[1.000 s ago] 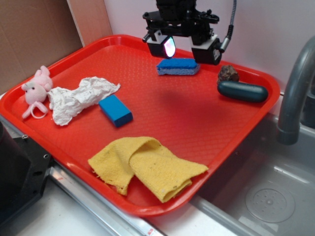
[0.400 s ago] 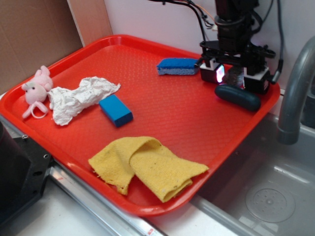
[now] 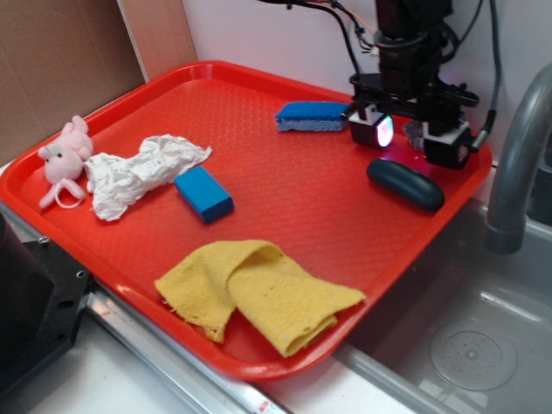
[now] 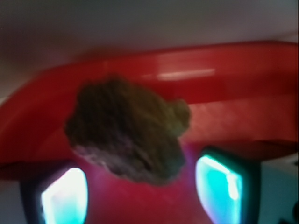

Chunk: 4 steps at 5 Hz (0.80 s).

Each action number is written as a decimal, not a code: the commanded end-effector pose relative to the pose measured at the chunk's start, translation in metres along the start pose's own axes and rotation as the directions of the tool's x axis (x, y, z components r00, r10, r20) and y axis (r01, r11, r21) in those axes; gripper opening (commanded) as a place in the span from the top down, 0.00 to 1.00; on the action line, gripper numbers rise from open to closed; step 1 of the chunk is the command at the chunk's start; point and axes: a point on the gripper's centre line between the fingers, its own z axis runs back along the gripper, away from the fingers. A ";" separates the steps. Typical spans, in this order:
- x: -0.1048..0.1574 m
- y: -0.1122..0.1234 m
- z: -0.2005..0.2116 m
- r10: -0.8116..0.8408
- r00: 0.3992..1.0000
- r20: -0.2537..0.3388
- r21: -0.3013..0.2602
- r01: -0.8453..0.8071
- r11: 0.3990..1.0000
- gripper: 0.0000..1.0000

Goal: Grab the rock.

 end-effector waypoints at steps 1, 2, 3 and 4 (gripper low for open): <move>0.009 0.004 0.052 -0.041 0.988 0.151 -0.026 0.046 0.999 0.00; 0.017 -0.001 0.041 -0.065 0.991 0.118 -0.021 0.068 0.997 0.00; 0.009 -0.009 0.028 -0.118 0.988 0.104 -0.005 0.120 0.993 0.00; 0.018 -0.014 0.015 -0.144 0.986 0.080 -0.007 0.145 0.989 0.00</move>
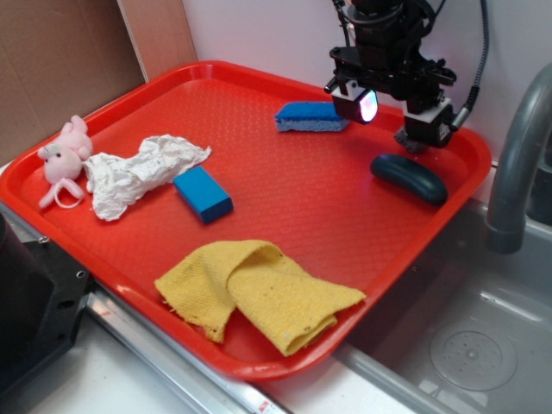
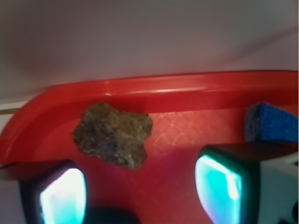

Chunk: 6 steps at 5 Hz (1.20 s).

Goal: Grab the rock.

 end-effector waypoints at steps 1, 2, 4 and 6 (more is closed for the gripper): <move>0.027 -0.013 -0.010 -0.038 0.999 0.015 0.002 0.038 0.999 0.00; 0.034 -0.015 -0.018 -0.015 1.000 0.008 0.025 0.015 1.000 0.06; 0.036 -0.006 0.000 0.000 0.999 0.032 0.035 -0.001 0.999 1.00; 0.000 0.022 0.069 0.043 0.987 0.156 0.010 -0.045 0.999 1.00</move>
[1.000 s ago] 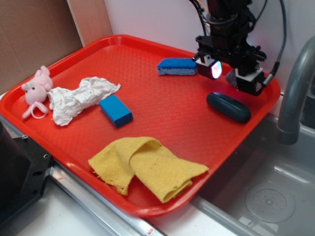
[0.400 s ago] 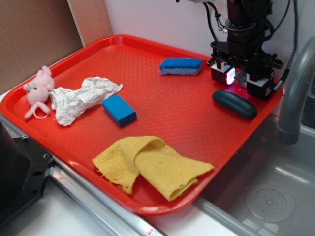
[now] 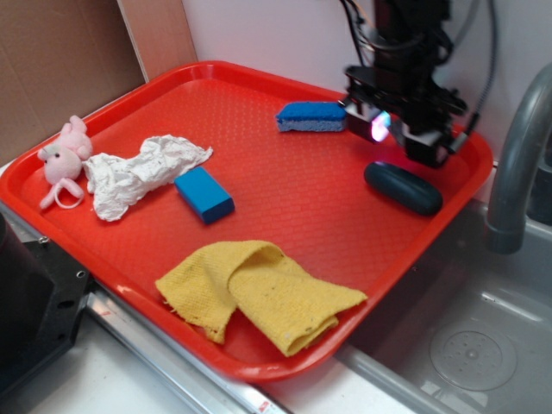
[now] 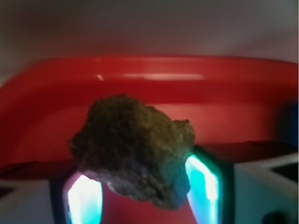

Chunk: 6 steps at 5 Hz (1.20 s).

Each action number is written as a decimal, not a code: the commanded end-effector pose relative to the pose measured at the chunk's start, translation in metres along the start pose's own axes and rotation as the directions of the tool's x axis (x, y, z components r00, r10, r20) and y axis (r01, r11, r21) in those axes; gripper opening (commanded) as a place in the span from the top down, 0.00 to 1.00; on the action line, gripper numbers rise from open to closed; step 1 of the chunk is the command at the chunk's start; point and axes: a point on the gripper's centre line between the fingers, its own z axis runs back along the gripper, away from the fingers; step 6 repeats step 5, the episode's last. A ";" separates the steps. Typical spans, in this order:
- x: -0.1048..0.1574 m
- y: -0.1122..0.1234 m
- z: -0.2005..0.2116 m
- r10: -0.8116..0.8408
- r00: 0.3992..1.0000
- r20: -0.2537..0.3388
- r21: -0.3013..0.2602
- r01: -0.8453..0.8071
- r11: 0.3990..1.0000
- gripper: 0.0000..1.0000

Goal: Grab the rock.

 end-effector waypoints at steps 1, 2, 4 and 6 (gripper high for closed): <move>-0.024 0.036 0.086 0.068 0.994 -0.089 -0.071 -0.075 0.995 1.00; -0.036 0.044 0.099 0.097 0.963 -0.252 -0.043 -0.111 0.993 1.00; -0.051 0.059 0.127 0.257 0.941 -0.220 0.062 -0.250 0.966 1.00; -0.044 0.057 0.115 0.251 0.933 -0.257 0.095 -0.234 0.968 1.00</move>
